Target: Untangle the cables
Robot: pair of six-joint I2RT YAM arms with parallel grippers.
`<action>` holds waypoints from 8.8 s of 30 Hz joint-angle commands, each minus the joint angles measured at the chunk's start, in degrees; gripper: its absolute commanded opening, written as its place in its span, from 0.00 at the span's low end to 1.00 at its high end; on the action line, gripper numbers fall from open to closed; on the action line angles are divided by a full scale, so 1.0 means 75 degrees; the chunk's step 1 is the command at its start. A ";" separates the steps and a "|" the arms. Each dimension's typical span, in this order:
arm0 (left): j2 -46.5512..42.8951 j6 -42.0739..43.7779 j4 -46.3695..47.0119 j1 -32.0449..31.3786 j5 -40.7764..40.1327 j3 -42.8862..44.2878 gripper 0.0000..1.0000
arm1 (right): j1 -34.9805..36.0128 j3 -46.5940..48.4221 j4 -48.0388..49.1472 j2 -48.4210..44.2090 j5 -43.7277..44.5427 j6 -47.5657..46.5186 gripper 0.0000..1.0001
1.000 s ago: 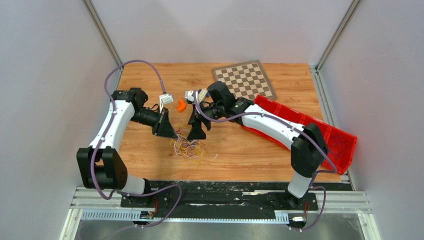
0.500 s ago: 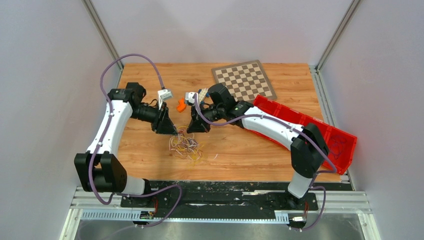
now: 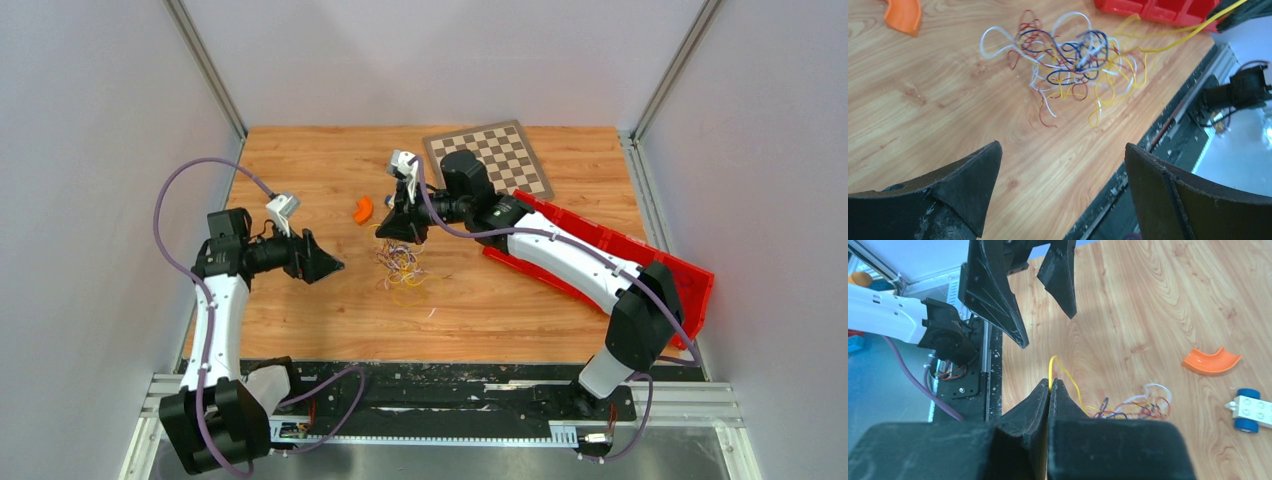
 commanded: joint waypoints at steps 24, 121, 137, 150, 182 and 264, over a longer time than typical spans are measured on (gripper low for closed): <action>0.0551 -0.5698 0.6889 -0.2250 -0.0312 -0.1963 0.01 | -0.0061 0.2525 0.1373 -0.0207 0.0684 0.1531 0.00; -0.1356 0.6451 -0.2258 -0.1189 0.0837 0.2100 0.73 | 0.0167 0.0341 -0.1339 -0.0912 -0.1711 -0.3650 0.00; -0.1689 0.4916 -0.1948 -0.2206 -0.0315 0.2152 0.00 | 0.0038 0.0141 -0.1388 -0.0920 -0.0178 -0.3463 0.00; -0.2125 -0.0132 0.0592 -0.2195 -0.2079 0.3372 0.00 | -0.1027 -0.1270 -0.1408 -0.0007 0.1434 -0.3525 0.02; 0.1601 -0.3178 0.1485 -0.0544 -0.4313 0.9725 0.00 | -0.1039 -0.2524 -0.1813 0.0451 0.0668 -0.3128 0.31; 0.2575 -0.4420 0.3245 -0.5544 -0.0772 0.5315 1.00 | -0.6391 0.0954 -0.5744 -0.4993 0.7512 -0.3344 0.00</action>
